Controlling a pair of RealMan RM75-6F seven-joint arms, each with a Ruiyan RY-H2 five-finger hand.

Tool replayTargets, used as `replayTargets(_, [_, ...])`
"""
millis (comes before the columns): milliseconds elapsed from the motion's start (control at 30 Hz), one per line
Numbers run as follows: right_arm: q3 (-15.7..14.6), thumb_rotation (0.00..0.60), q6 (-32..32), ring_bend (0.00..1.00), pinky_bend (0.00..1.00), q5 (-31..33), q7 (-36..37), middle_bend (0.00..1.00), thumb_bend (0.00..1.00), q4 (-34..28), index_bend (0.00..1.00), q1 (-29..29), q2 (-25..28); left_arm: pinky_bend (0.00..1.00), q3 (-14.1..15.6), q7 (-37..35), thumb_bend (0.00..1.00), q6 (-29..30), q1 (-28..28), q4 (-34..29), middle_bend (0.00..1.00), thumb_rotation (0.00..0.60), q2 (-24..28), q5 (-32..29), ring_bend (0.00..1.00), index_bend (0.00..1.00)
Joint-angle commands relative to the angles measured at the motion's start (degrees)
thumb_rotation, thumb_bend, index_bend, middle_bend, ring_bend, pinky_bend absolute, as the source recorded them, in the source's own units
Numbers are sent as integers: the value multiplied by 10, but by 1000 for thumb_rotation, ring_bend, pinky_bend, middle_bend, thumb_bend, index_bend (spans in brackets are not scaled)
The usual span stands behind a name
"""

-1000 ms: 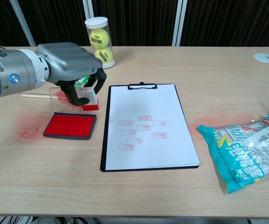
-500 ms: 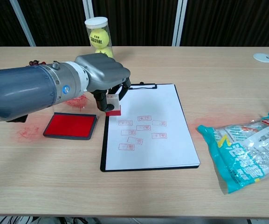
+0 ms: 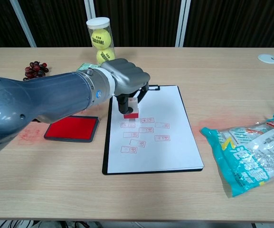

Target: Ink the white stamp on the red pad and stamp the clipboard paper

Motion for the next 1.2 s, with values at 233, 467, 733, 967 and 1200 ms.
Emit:
replayTargets(233, [-1, 600, -7, 0, 140, 1, 14, 0, 197, -3, 55, 1, 6, 1000, -4, 15, 501, -40, -36, 45, 834, 600, -11, -45, 974, 756])
replayTargets(467, [-1, 600, -9, 0, 140, 3, 18, 0, 196, -3, 55, 1, 8, 1000, 2, 7, 501, -48, -45, 60, 834, 600, -9, -58, 974, 756])
replayTargets(733, [-1, 600, -11, 0, 139, 5, 18, 0, 197, -5, 55, 2, 8, 1000, 7, -3, 501, -59, -52, 67, 835, 600, -6, -73, 974, 756])
replayTargets(967, [-1, 600, -12, 0, 140, 6, 19, 0, 196, -5, 55, 2, 9, 1000, 14, -8, 501, -61, -57, 67, 835, 600, -5, -77, 974, 756])
replayTargets(1200, [-1, 600, -12, 0, 140, 5, 21, 0, 197, -6, 55, 1, 9, 1000, 18, -12, 501, -60, -60, 65, 835, 600, 2, -82, 974, 756])
